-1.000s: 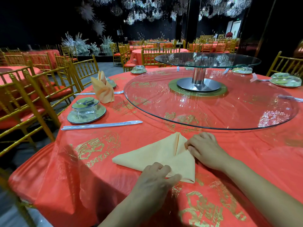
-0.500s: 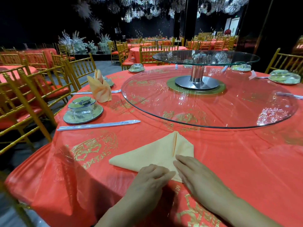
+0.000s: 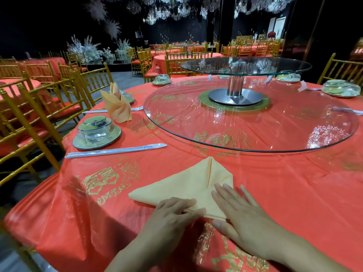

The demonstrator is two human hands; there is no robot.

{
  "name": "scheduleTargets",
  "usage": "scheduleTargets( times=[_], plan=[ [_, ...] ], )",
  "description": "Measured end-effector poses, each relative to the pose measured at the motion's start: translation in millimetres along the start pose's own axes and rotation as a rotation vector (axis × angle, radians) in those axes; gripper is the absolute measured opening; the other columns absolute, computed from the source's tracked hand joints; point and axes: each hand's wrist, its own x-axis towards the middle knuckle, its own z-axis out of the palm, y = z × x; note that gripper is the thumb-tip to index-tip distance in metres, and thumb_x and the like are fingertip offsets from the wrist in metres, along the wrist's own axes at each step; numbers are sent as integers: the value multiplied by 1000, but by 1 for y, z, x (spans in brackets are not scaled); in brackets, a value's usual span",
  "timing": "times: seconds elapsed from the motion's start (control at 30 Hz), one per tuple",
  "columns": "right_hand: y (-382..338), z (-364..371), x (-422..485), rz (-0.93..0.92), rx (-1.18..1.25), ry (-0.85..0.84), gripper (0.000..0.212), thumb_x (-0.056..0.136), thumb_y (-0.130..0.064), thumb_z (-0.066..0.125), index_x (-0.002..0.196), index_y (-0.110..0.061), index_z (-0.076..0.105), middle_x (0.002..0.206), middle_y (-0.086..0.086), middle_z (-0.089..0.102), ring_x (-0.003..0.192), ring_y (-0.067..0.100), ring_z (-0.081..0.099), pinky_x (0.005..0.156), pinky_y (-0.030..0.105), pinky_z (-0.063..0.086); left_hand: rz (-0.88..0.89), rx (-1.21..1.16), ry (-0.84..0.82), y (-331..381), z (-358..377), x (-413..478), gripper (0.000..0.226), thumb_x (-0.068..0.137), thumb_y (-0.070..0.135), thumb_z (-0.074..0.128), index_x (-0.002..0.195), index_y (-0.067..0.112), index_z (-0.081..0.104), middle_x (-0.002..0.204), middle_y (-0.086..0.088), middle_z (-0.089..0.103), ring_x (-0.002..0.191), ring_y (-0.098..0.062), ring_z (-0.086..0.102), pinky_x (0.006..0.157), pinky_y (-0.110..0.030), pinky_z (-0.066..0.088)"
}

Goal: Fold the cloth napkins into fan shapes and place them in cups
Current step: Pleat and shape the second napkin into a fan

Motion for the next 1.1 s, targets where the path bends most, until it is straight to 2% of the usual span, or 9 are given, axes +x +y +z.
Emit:
scheduleTargets(
  times=[0.1,0.23,0.6,0.67,0.73,0.83,0.93,1.0,1.1],
  plan=[
    [-19,1,1,3,69,-82,68,94,-58,11,129,-17,53,138,2,51,128,15,46,102,33,23,-12,-16,-21,2,-3,1,48,76,25,39,120,41,46,113,16,65,96,-2,60,84,-18,41],
    [-33,12,2,-30,86,-82,71,93,-62,7,128,-18,50,132,-1,56,121,9,52,98,25,27,-6,-63,-17,-4,-3,-5,55,71,16,39,124,31,47,123,13,61,111,0,49,92,-18,36],
    [-30,17,1,-63,53,-54,65,93,-62,13,127,-23,52,132,-2,56,122,10,52,96,26,30,-106,-43,218,-17,-8,-16,36,76,14,42,102,31,61,107,6,63,106,-9,51,90,-23,37],
    [-31,15,1,-37,80,-96,63,93,-62,13,128,-23,50,132,-3,56,121,9,53,96,25,30,-285,-75,291,-25,-14,-22,25,80,27,45,101,28,59,106,2,62,100,-14,52,86,-33,41],
    [-32,15,1,-32,91,-93,62,93,-62,13,128,-26,48,132,-4,56,121,9,53,96,24,30,-646,-15,316,-30,-25,-25,40,80,48,47,104,18,57,100,-4,60,94,-23,52,79,-39,43],
    [-34,17,-1,-41,76,-77,60,93,-63,14,130,-30,48,134,-4,55,123,10,51,96,25,29,-1064,51,85,-25,-40,-18,67,79,57,58,121,6,47,115,-14,55,109,-32,50,88,-41,39],
    [-33,13,-1,-44,116,-69,58,93,-64,15,136,-34,40,139,-1,49,127,13,47,101,25,25,-1144,-203,181,-22,-43,-10,79,79,40,70,136,4,30,133,-17,44,121,-33,46,97,-41,40],
    [-31,8,0,-79,171,-92,70,86,-73,4,141,-38,29,153,-2,21,141,17,23,109,20,7,-1205,-549,350,-24,-44,-6,88,75,27,76,140,5,22,128,-20,46,112,-35,54,96,-45,44],
    [-27,9,0,-165,302,-85,96,58,-84,-19,143,-44,-2,144,-15,-29,136,8,-30,105,14,-24,-1264,-1163,607,-13,-44,-1,60,83,3,67,129,-3,29,85,-17,58,60,-20,64,55,-29,56]
  ],
)
